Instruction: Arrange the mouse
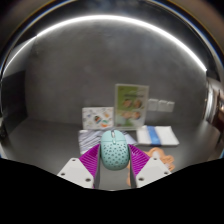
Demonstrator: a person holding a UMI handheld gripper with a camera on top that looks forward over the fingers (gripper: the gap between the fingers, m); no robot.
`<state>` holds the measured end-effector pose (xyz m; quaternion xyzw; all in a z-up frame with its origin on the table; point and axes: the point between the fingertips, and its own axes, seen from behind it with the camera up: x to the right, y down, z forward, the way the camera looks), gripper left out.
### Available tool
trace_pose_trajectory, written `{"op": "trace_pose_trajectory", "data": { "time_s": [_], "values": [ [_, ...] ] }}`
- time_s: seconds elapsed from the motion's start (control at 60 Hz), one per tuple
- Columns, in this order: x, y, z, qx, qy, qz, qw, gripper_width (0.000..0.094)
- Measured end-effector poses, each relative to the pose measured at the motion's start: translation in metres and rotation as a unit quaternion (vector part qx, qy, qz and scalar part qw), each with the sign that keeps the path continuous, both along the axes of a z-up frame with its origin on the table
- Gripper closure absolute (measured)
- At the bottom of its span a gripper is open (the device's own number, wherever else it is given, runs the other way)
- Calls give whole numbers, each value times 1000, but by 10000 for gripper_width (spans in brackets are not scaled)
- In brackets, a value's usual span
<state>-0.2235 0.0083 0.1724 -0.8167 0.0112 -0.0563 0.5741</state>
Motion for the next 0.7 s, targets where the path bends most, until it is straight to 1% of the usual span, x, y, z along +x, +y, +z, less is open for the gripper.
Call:
{"op": "trace_pose_trajectory", "data": {
  "time_s": [0.083, 0.15, 0.2, 0.3, 0.317, 0.383, 0.517, 0.583, 0.7],
  "values": [
    [67, 1, 14, 16, -51, -43, 998, 517],
    [119, 7, -2, 7, -68, -64, 996, 518],
    [142, 15, -30, -14, -45, -57, 997, 518],
    [166, 31, -100, -77, 27, -33, 996, 517],
    [167, 33, -114, -80, 30, -31, 996, 517],
    [186, 39, -138, -110, 32, -24, 993, 517],
    [196, 48, -165, -127, 49, -13, 991, 511],
    [196, 46, -178, -144, 63, -11, 988, 510],
    [197, 46, -184, -145, 50, -8, 988, 446]
  ]
}}
